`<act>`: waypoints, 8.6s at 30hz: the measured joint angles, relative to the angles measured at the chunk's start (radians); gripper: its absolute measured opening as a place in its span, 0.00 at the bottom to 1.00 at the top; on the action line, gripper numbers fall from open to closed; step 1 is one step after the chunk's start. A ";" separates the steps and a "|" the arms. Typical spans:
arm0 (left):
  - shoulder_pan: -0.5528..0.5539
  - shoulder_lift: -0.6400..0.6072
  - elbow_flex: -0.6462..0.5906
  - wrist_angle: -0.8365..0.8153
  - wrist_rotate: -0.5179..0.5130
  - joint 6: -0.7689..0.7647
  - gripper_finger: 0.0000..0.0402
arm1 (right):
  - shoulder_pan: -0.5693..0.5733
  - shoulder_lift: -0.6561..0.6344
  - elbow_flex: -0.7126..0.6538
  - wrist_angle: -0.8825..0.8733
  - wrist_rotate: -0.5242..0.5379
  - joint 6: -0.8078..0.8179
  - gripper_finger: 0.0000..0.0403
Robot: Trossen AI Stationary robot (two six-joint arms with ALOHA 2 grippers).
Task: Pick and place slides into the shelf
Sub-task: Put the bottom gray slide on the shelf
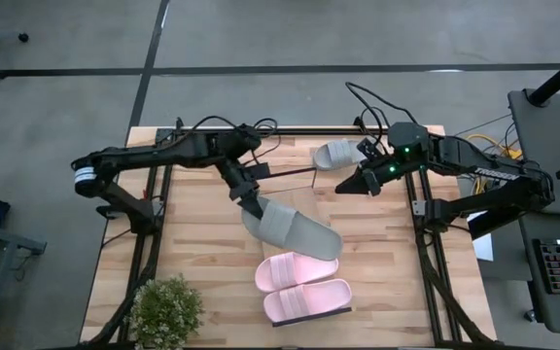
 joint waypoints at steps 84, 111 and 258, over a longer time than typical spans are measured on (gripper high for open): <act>0.247 0.032 0.147 0.222 0.015 -0.143 0.54 | 0.080 0.069 -0.025 0.097 0.170 0.027 0.13; 0.321 -0.130 0.143 0.246 -0.220 -0.108 0.54 | 0.083 0.069 -0.025 0.190 0.393 0.023 0.12; 0.138 -0.165 0.013 0.446 -0.200 -0.188 0.12 | 0.185 0.128 -0.025 0.426 0.603 -0.008 0.49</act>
